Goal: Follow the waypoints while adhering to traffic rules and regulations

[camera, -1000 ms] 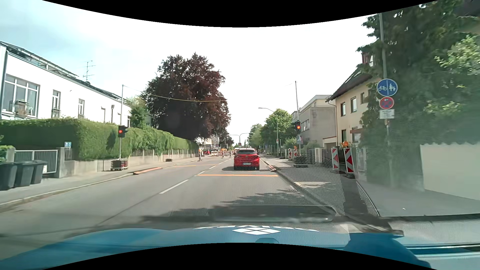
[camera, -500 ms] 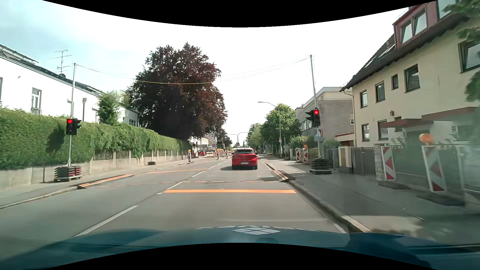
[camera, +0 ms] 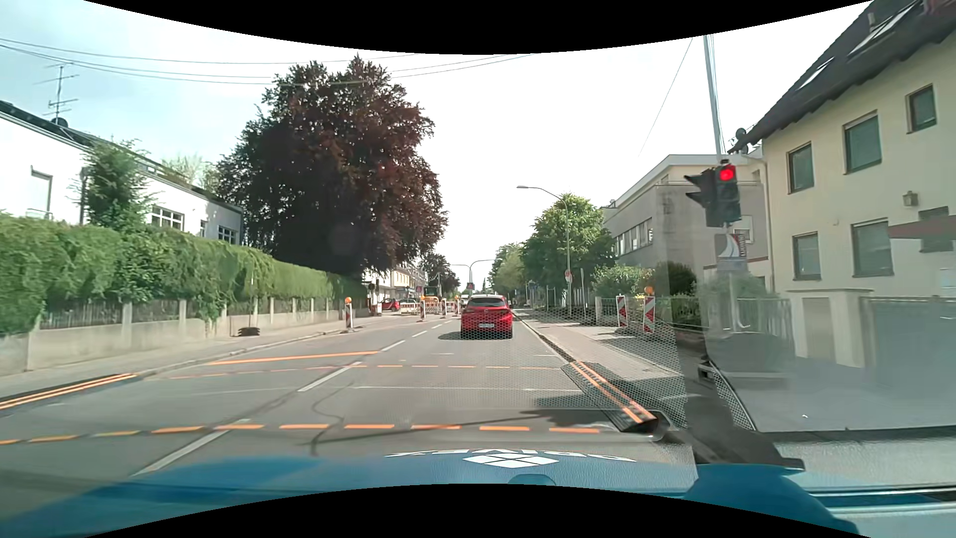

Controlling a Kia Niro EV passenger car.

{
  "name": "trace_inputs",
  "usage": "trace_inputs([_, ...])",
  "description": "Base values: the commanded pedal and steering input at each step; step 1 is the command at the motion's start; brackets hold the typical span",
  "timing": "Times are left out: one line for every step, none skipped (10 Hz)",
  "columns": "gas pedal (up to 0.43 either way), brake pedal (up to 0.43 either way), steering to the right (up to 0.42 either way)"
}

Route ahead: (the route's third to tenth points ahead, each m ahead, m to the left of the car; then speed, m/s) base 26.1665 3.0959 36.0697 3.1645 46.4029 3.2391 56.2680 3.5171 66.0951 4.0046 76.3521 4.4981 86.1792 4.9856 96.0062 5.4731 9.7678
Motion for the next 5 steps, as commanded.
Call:
trace_inputs([0.0,0.0,0.002])
trace_inputs([0.0,0.0,0.001])
trace_inputs([0.0,0.0,0.001])
trace_inputs([0.0,0.0,0.001])
trace_inputs([0.0,0.0,0.001])
